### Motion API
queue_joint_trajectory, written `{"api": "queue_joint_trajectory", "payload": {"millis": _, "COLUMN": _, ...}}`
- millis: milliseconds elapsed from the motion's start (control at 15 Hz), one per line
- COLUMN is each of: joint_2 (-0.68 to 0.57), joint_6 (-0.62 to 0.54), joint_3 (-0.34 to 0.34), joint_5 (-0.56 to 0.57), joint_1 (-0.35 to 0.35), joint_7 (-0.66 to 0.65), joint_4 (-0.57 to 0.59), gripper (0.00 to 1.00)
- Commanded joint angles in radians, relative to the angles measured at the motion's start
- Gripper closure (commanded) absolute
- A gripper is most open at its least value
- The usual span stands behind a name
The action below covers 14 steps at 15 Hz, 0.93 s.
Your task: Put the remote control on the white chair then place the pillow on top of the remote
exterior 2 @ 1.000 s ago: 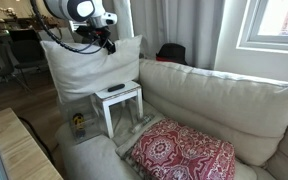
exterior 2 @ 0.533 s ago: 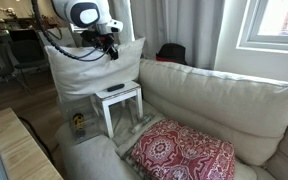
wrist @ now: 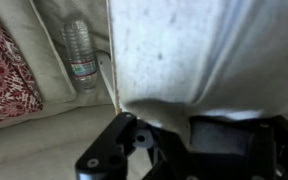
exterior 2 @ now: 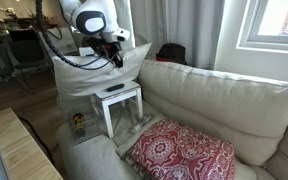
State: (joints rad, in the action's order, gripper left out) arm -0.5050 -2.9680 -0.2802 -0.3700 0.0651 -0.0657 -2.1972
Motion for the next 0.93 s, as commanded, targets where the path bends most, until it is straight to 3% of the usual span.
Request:
{"api": "queue_joint_trajectory", "payload": {"millis": 0, "joint_2": -0.058, "joint_6": -0.004, "joint_3": 0.048, "joint_5": 0.023, "joint_1": -0.030, "joint_7": -0.021, "joint_4": 0.002, "gripper": 1.00}}
{"api": "queue_joint_trajectory", "payload": {"millis": 200, "joint_2": -0.100, "joint_6": -0.003, "joint_3": 0.007, "joint_5": -0.005, "joint_1": -0.002, "joint_7": -0.011, "joint_4": 0.015, "gripper": 1.00}}
{"api": "queue_joint_trajectory", "payload": {"millis": 533, "joint_2": -0.123, "joint_6": -0.002, "joint_3": -0.002, "joint_5": -0.004, "joint_1": -0.011, "joint_7": -0.031, "joint_4": 0.024, "gripper": 1.00}}
{"api": "queue_joint_trajectory", "payload": {"millis": 667, "joint_2": -0.117, "joint_6": 0.000, "joint_3": 0.005, "joint_5": 0.002, "joint_1": -0.016, "joint_7": -0.033, "joint_4": 0.023, "gripper": 0.73}}
{"api": "queue_joint_trajectory", "payload": {"millis": 867, "joint_2": -0.089, "joint_6": 0.020, "joint_3": 0.038, "joint_5": 0.023, "joint_1": -0.036, "joint_7": -0.042, "joint_4": 0.013, "gripper": 0.52}}
